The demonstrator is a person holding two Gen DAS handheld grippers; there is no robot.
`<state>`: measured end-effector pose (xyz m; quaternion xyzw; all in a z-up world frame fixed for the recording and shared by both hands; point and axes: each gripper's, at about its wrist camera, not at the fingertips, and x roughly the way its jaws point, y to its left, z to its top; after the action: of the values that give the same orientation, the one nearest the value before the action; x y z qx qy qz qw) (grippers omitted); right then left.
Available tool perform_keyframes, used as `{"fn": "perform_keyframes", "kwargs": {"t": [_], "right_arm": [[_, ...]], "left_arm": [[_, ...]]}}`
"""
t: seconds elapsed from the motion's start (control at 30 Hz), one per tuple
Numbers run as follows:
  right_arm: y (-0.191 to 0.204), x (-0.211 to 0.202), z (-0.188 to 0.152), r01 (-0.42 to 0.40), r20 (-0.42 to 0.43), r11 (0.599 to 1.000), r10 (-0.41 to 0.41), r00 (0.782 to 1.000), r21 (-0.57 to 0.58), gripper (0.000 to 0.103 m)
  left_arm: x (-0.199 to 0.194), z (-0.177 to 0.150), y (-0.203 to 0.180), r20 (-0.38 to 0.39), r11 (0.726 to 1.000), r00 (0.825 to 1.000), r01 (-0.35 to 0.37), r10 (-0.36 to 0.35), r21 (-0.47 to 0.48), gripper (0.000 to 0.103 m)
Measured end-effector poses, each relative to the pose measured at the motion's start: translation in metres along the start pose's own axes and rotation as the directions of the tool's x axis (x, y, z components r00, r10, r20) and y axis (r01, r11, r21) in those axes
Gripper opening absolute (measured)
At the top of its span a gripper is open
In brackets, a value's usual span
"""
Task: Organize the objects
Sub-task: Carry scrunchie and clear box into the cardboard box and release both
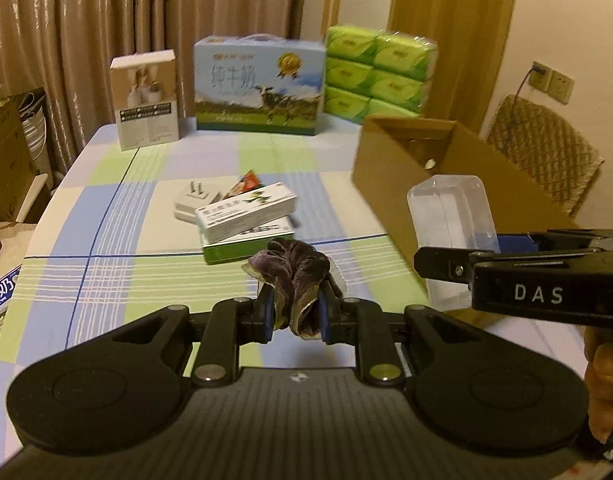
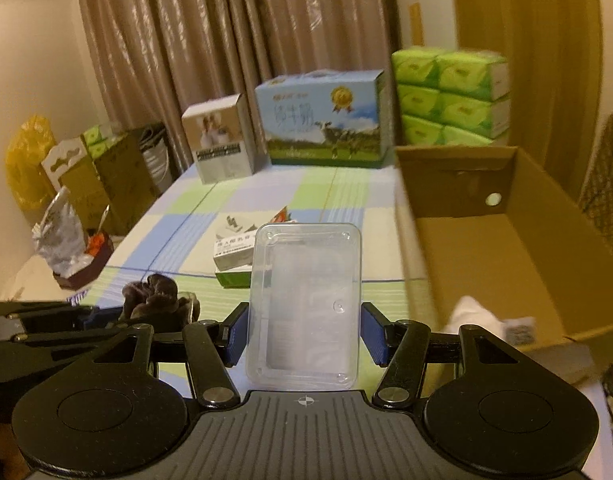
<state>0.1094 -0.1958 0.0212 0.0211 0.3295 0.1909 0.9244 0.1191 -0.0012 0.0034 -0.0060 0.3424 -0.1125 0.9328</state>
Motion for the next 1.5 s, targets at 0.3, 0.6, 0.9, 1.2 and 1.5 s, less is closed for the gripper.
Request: {"fn": "perform_keyframes", "kwargs": {"t": [0.3, 0.6, 0.9, 1.2, 1.5], "right_arm": [[-0.024, -0.045, 0.001, 0.038, 0.051, 0.998, -0.040, 0.998, 0.042, 0.055], [-0.050, -0.071, 0.004, 0.079, 0.084, 0.994, -0.086, 0.993, 0.079, 0.055], [-0.081, -0.086, 0.006, 0.125, 0.092, 0.985, -0.136, 0.986, 0.120, 0.055], [-0.118, -0.090, 0.016, 0.153, 0.081, 0.979, -0.164, 0.983, 0.133, 0.055], [-0.168, -0.074, 0.039, 0.182, 0.060, 0.973, -0.192, 0.980, 0.139, 0.055]], "left_arm": [[-0.033, -0.006, -0.037, 0.000, 1.000, 1.000, 0.017, -0.017, 0.007, 0.017], [-0.044, 0.001, -0.064, 0.010, 0.998, 0.999, 0.052, -0.052, 0.036, 0.017], [-0.039, 0.010, -0.092, 0.008, 0.994, 0.996, 0.086, -0.087, 0.074, 0.017], [-0.025, 0.020, -0.115, -0.009, 0.987, 0.991, 0.131, -0.131, 0.095, 0.017], [0.012, 0.049, -0.151, -0.022, 0.973, 0.985, 0.170, -0.169, 0.158, 0.017]]}}
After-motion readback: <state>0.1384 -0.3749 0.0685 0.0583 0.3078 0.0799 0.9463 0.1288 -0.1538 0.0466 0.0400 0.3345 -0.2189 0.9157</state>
